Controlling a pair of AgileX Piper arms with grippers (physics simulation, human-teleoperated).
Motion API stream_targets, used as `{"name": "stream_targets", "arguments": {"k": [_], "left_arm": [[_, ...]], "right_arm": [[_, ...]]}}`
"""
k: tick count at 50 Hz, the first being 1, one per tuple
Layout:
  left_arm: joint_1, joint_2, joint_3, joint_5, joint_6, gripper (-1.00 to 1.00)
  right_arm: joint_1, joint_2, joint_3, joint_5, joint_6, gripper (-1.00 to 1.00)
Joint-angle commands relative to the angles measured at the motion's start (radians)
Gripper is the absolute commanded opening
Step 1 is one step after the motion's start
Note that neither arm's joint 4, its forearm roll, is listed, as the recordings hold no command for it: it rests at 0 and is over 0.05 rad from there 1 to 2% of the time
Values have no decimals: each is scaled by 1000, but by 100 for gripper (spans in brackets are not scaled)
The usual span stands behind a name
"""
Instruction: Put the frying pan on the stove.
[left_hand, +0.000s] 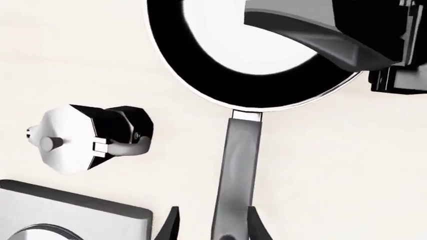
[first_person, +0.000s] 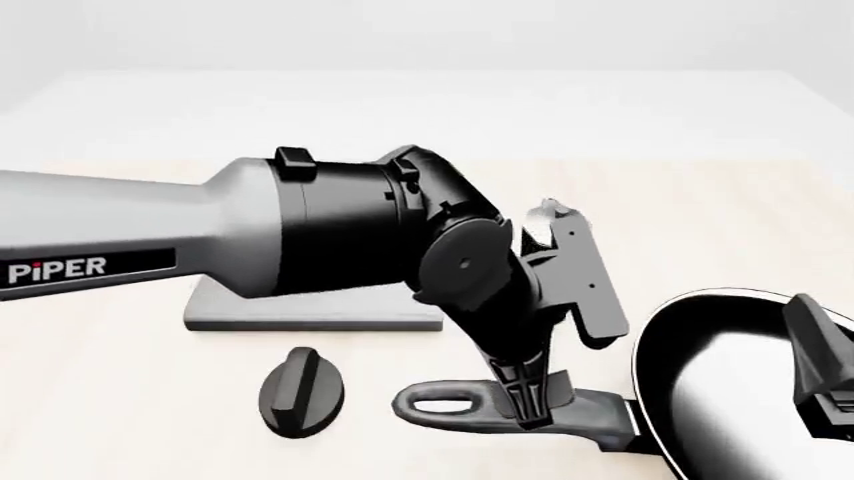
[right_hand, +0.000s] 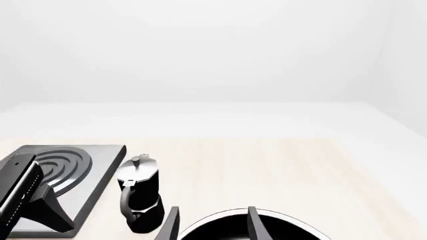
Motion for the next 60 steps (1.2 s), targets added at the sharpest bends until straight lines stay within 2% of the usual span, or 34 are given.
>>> {"name": "stream_targets", "arguments": {"k": [1, 9, 60], "left_arm": [[-20, 4, 20, -15, -33, 100], [-2, 8, 33, -31, -35, 100], [-68, 99, 112, -179, -152, 100]], "right_arm": [[-2, -16, 0, 10, -5, 100], [-2, -16, 0, 10, -5, 100], [-2, -16, 0, 10, -5, 100]]}}
